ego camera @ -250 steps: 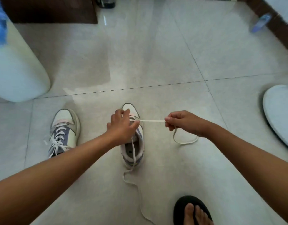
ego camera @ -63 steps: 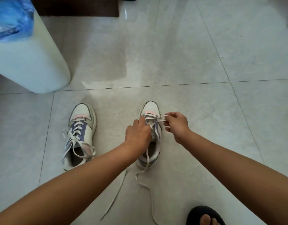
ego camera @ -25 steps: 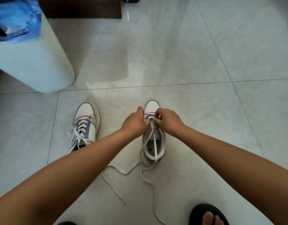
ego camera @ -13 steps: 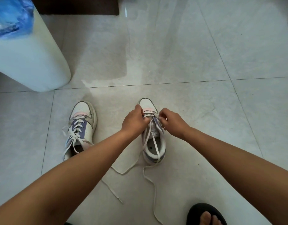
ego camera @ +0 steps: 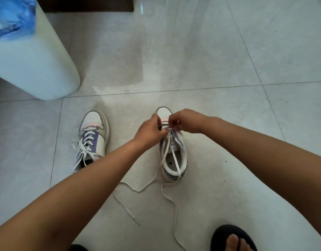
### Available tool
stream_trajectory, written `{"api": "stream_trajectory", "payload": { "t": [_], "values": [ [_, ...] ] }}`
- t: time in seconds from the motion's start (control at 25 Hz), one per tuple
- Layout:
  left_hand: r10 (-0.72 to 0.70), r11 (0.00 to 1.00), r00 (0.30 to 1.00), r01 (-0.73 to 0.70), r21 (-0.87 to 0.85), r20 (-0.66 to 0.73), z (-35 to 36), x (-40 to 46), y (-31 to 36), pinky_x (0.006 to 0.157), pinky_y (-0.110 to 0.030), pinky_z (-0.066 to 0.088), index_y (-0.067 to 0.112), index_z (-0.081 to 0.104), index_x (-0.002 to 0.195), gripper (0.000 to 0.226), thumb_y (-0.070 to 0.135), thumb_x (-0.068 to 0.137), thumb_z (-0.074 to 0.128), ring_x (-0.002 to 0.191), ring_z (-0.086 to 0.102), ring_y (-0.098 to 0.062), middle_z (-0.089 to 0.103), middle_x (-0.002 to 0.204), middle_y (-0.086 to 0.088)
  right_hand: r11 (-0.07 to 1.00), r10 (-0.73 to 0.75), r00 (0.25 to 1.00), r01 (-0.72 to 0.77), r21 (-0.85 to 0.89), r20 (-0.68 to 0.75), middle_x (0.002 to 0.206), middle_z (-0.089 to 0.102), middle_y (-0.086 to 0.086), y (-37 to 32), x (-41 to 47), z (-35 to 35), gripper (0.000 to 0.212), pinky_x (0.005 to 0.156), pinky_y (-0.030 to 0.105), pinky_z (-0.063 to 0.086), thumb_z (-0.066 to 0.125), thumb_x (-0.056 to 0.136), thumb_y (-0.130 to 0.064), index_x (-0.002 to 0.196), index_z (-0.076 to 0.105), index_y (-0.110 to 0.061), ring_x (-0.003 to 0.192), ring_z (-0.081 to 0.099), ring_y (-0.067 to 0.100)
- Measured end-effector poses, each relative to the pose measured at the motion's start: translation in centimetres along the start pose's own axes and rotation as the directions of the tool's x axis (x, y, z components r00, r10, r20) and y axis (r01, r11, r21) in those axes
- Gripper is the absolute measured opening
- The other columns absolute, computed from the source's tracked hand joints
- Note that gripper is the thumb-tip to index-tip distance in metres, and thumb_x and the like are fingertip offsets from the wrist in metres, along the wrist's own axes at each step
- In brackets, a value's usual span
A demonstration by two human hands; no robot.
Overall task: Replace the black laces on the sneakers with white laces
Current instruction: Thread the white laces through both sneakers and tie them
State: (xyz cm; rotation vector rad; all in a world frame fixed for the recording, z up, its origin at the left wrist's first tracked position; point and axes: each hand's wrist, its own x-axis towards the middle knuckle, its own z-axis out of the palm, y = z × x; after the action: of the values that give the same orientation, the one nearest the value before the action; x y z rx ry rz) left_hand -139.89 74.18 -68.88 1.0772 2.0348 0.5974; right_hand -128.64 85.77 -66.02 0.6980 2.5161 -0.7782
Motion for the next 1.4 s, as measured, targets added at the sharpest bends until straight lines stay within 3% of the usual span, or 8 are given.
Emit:
{"api": "stream_trajectory", "payload": {
  "t": [0.24, 0.4, 0.52, 0.92, 1.08, 1.16, 1.28, 1.4],
  "values": [
    [0.004, 1.0, 0.998, -0.005, 0.01, 0.068, -0.3, 0.3, -0.2, 0.072, -0.042, 0.05, 0.012, 0.046, 0.092, 0.018, 0.02, 0.083, 0.06, 0.071, 0.054, -0.025, 0.057, 0.08, -0.005, 0.972, -0.05, 0.994, 0.072, -0.226, 0.101, 0.089, 0.048, 0.006, -0.6, 0.4, 1.1, 0.01, 0.067, 0.029, 0.032, 0.044, 0.095, -0.017, 0.097, 0.05, -0.009, 0.078, 0.044, 0.022],
    [0.006, 0.999, 0.997, -0.009, 0.036, 0.08, -0.4, 0.3, -0.3, 0.075, -0.043, 0.05, 0.011, 0.046, 0.095, 0.019, 0.019, 0.084, 0.059, 0.074, 0.055, -0.027, 0.059, 0.085, -0.009, 0.983, 0.043, 0.978, -0.005, 0.182, -0.206, 0.089, 0.058, 0.009, 0.6, -1.3, 3.7, 0.006, 0.066, 0.028, 0.036, 0.048, 0.094, -0.012, 0.099, 0.053, -0.01, 0.074, 0.047, 0.021],
    [-0.006, 1.0, 0.996, 0.004, 0.026, 0.084, -0.5, 0.2, -0.2, 0.076, -0.044, 0.051, 0.011, 0.047, 0.096, 0.019, 0.02, 0.084, 0.06, 0.075, 0.056, -0.027, 0.06, 0.087, -0.009, 0.926, 0.076, 0.979, 0.0, 0.377, -0.187, 0.085, 0.061, 0.006, 1.2, -1.7, 3.5, 0.017, 0.067, 0.018, 0.041, 0.049, 0.095, -0.007, 0.107, 0.061, -0.012, 0.069, 0.051, 0.015],
    [-0.022, 0.995, 0.994, 0.012, 0.095, 0.104, -0.7, -0.2, 0.5, 0.073, -0.039, 0.047, 0.012, 0.044, 0.095, 0.022, 0.021, 0.084, 0.061, 0.079, 0.053, -0.025, 0.059, 0.092, -0.01, 0.93, -0.158, 0.961, 0.222, -0.292, 0.229, 0.086, 0.053, 0.0, -1.2, 0.9, -1.2, 0.019, 0.067, 0.027, 0.036, 0.05, 0.09, -0.009, 0.104, 0.062, -0.012, 0.077, 0.05, 0.02],
    [-0.024, 0.987, 0.997, 0.012, 0.162, 0.07, -0.3, -0.7, 1.0, 0.071, -0.036, 0.043, 0.009, 0.045, 0.1, 0.024, 0.024, 0.087, 0.059, 0.087, 0.055, -0.029, 0.059, 0.095, -0.011, 0.891, -0.161, 0.973, 0.216, -0.399, 0.167, 0.092, 0.056, 0.007, -0.6, 0.4, 0.0, 0.018, 0.066, 0.029, 0.033, 0.044, 0.096, -0.018, 0.109, 0.054, -0.011, 0.081, 0.052, 0.024],
    [-0.04, 0.988, 0.999, 0.038, 0.147, 0.015, 0.2, -1.2, 1.0, 0.068, -0.034, 0.04, 0.01, 0.044, 0.1, 0.021, 0.023, 0.088, 0.055, 0.086, 0.055, -0.028, 0.056, 0.091, -0.008, 0.965, -0.064, 0.997, 0.05, -0.256, -0.049, 0.1, 0.058, 0.011, 0.0, -0.2, 2.1, 0.017, 0.066, 0.031, 0.035, 0.041, 0.097, -0.02, 0.109, 0.047, -0.008, 0.087, 0.056, 0.032],
    [-0.086, 0.994, 0.989, 0.093, 0.058, -0.116, 1.7, -2.3, 0.7, 0.069, -0.034, 0.04, 0.013, 0.047, 0.097, 0.015, 0.024, 0.09, 0.054, 0.085, 0.055, -0.026, 0.056, 0.092, -0.006, 0.934, 0.286, 0.906, -0.192, 0.302, -0.311, 0.087, 0.053, 0.009, -0.7, -1.0, 5.8, 0.012, 0.063, 0.033, 0.031, 0.041, 0.096, -0.022, 0.096, 0.042, -0.01, 0.077, 0.051, 0.031],
    [-0.145, 0.988, 0.958, 0.154, 0.015, -0.248, 2.7, -3.3, 0.8, 0.073, -0.036, 0.043, 0.012, 0.048, 0.108, 0.021, 0.025, 0.092, 0.052, 0.091, 0.055, -0.026, 0.055, 0.103, -0.007, 0.834, 0.342, 0.87, -0.107, 0.542, -0.355, 0.079, 0.049, 0.001, -0.7, -1.6, 7.4, 0.011, 0.06, 0.031, 0.031, 0.046, 0.096, -0.02, 0.088, 0.04, -0.013, 0.068, 0.045, 0.02]
  ]
}}
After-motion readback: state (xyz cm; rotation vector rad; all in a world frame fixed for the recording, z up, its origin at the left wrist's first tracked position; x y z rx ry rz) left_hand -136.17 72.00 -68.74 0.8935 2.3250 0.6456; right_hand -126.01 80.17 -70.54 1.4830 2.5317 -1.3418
